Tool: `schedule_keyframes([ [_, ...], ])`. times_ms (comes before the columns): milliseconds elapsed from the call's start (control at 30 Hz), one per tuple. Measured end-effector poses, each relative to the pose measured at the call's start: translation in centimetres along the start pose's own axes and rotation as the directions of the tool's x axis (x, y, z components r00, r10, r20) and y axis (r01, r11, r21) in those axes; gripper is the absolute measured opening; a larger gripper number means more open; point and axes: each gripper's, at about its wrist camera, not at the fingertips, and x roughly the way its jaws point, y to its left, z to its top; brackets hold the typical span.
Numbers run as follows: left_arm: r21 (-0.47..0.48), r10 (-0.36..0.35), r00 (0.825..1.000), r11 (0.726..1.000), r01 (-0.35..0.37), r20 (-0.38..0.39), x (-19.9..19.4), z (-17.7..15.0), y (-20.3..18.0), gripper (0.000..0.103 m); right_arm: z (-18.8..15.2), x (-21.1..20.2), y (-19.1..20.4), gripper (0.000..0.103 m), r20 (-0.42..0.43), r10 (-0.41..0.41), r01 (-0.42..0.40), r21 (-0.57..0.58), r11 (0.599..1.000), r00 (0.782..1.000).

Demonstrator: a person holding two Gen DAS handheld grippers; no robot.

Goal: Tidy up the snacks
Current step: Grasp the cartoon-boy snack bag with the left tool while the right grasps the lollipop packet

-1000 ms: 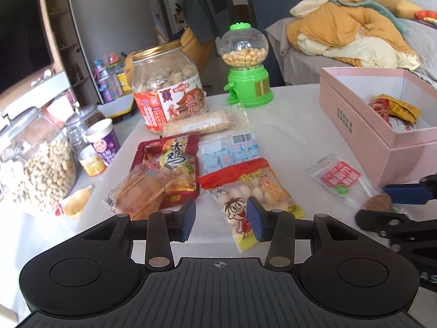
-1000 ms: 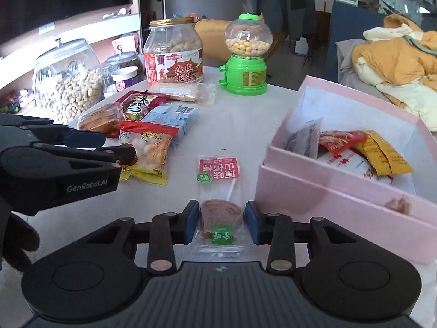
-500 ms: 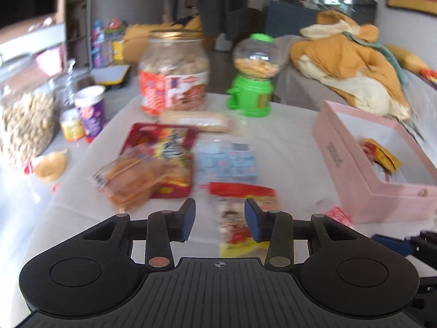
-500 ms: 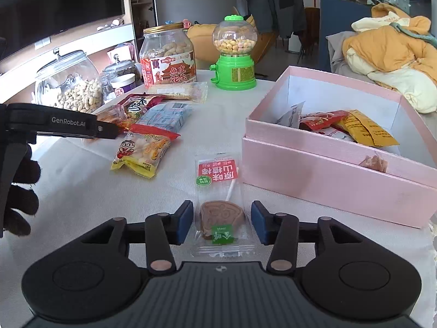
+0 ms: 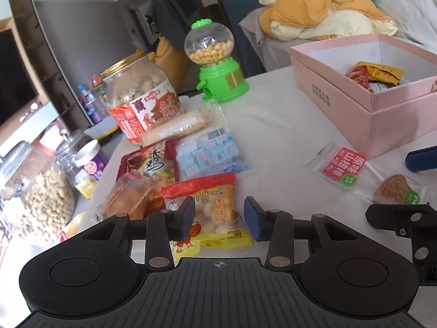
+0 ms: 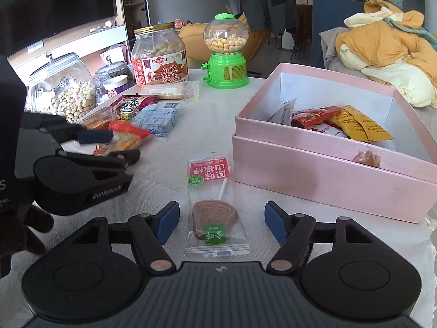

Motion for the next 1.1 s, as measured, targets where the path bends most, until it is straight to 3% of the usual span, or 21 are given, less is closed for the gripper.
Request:
schedule_keyframes([
  [200,-0.073,-0.09,0.996,0.993,0.09,0.006,-0.3,0.2,1.8,0.053,0.0,0.0,-0.2,0.07,0.002,-0.002,0.002,0.014,1.0,1.0],
  [300,-0.087,-0.03,0.999,0.996,0.032,0.019,-0.6,-0.1,2.6,0.053,0.0,-0.1,-0.2,0.071,0.001,0.0,0.0,0.014,1.0,1.0],
  [367,-0.098,-0.006,1.0,0.995,0.005,-0.014,0.0,-0.1,3.2,0.054,0.0,0.0,-0.2,0.072,0.001,0.002,-0.002,0.013,1.0,1.0],
  [533,-0.178,-0.022,0.999,0.984,0.013,-0.044,1.5,0.1,4.9,0.059,0.0,0.0,-0.1,0.075,-0.002,0.005,-0.005,0.009,1.0,1.0],
  [633,-0.3,-0.035,0.997,0.954,0.011,-0.075,2.5,0.1,6.6,0.058,0.0,0.0,-0.1,0.075,-0.002,0.006,-0.006,0.01,1.0,1.0],
  [733,-0.359,-0.104,0.992,0.93,0.073,-0.069,2.7,-0.5,7.5,0.059,0.0,0.0,-0.1,0.075,-0.003,0.007,-0.007,0.01,1.0,1.0],
  [867,-0.314,-0.188,0.981,0.935,0.166,-0.04,2.0,-0.9,7.3,0.061,0.0,0.1,-0.1,0.077,-0.004,0.009,-0.009,0.007,1.0,1.0],
  [1000,-0.27,-0.251,0.968,0.933,0.237,-0.019,1.5,-1.3,7.0,0.069,0.0,0.1,-0.1,0.077,-0.004,0.01,-0.01,0.008,1.0,1.0],
  [1100,-0.282,-0.284,0.959,0.92,0.271,-0.006,1.3,-1.5,7.1,0.069,0.0,0.1,-0.1,0.077,-0.004,0.011,-0.011,0.009,1.0,1.0],
])
